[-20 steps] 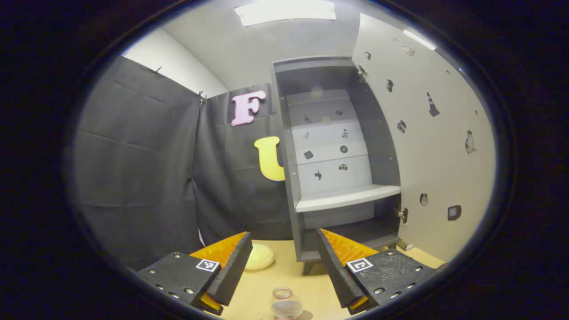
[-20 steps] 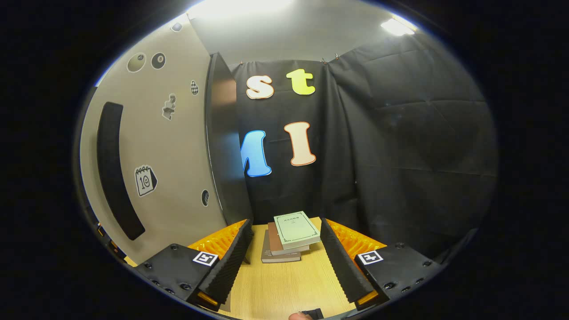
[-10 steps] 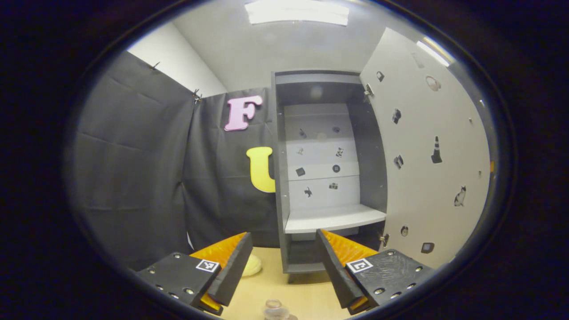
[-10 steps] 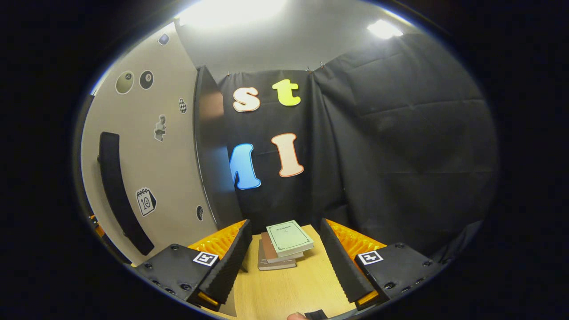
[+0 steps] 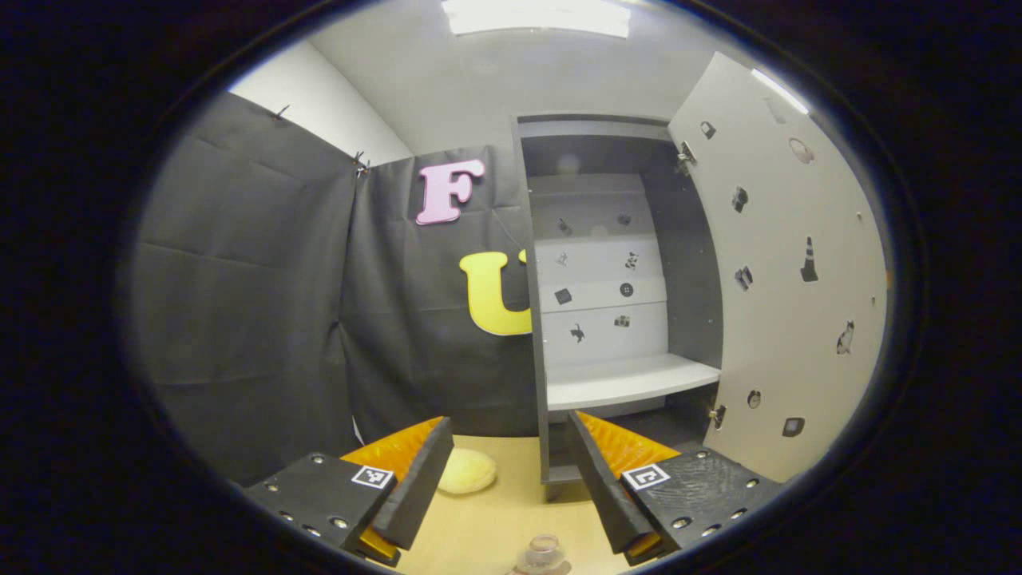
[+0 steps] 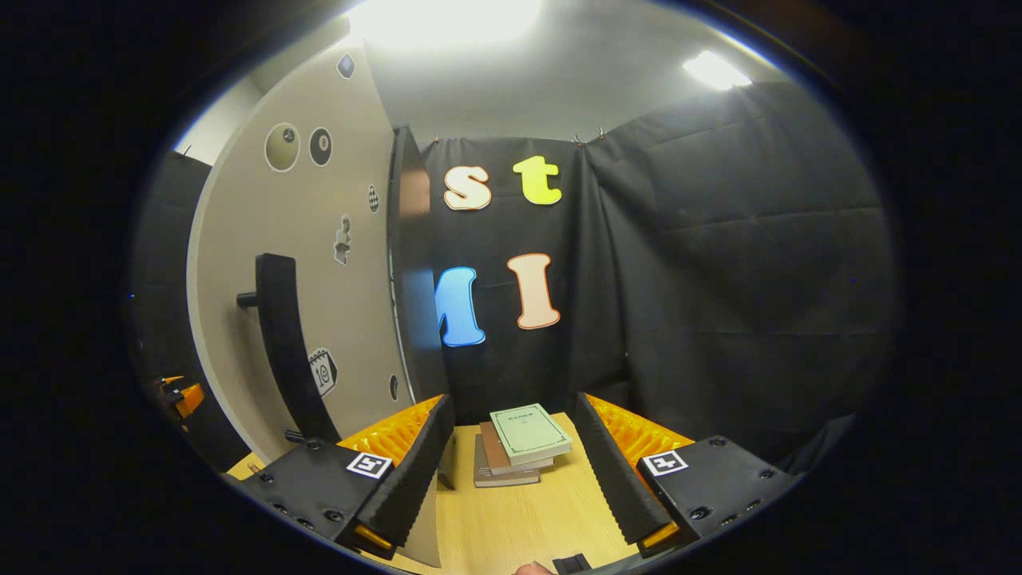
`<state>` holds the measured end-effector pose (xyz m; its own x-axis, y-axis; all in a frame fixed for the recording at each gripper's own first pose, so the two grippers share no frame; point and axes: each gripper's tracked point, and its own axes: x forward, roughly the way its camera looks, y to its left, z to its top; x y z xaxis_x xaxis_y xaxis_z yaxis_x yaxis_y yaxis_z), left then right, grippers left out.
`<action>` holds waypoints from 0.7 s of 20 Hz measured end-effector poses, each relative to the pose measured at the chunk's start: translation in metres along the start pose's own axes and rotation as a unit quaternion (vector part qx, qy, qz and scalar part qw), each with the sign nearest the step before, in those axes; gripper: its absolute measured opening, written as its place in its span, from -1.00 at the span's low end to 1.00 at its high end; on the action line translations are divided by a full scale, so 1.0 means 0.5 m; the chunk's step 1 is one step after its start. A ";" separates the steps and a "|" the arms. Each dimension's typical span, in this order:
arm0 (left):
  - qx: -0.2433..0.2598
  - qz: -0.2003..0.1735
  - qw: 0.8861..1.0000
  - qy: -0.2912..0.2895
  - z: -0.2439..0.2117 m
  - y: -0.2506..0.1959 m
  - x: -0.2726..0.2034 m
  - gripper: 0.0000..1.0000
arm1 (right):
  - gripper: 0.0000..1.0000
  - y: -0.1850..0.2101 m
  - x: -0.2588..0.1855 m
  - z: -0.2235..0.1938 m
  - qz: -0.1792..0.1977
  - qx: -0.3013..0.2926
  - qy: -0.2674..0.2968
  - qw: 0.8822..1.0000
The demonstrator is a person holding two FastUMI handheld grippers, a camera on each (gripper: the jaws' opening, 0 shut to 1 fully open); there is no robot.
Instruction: Open the cabinet door with the right hand, grasp the bottle in the cabinet with the left hand and place it on the coaster, then close the cabinet door with the right hand.
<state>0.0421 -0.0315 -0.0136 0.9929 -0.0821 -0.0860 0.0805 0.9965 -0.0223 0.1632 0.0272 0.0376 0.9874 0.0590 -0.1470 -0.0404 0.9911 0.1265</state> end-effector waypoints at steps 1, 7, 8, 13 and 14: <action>0.003 0.000 1.000 -0.001 -0.001 0.009 0.000 0.76 | 0.96 0.012 0.001 0.002 0.002 -0.003 0.000 1.000; 0.023 -0.002 1.000 -0.002 -0.013 0.051 0.002 0.72 | 0.82 0.062 -0.003 0.007 0.001 -0.041 -0.004 0.999; 0.025 -0.003 1.000 -0.001 -0.016 0.056 0.000 0.72 | 0.89 0.062 -0.007 0.008 -0.005 -0.046 -0.005 0.999; 0.026 -0.006 1.000 0.011 -0.039 0.082 0.002 0.72 | 0.89 0.066 -0.015 0.004 -0.025 -0.031 -0.004 0.999; 0.023 -0.008 1.000 0.013 -0.043 0.084 0.001 0.72 | 0.82 0.067 -0.016 0.001 -0.027 -0.026 -0.003 0.999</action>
<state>0.0441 0.0100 -0.0358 0.9889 -0.0980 -0.1113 0.1010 0.9947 0.0216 0.1541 0.0600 0.0434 0.9893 0.0041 -0.1457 0.0058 0.9977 0.0681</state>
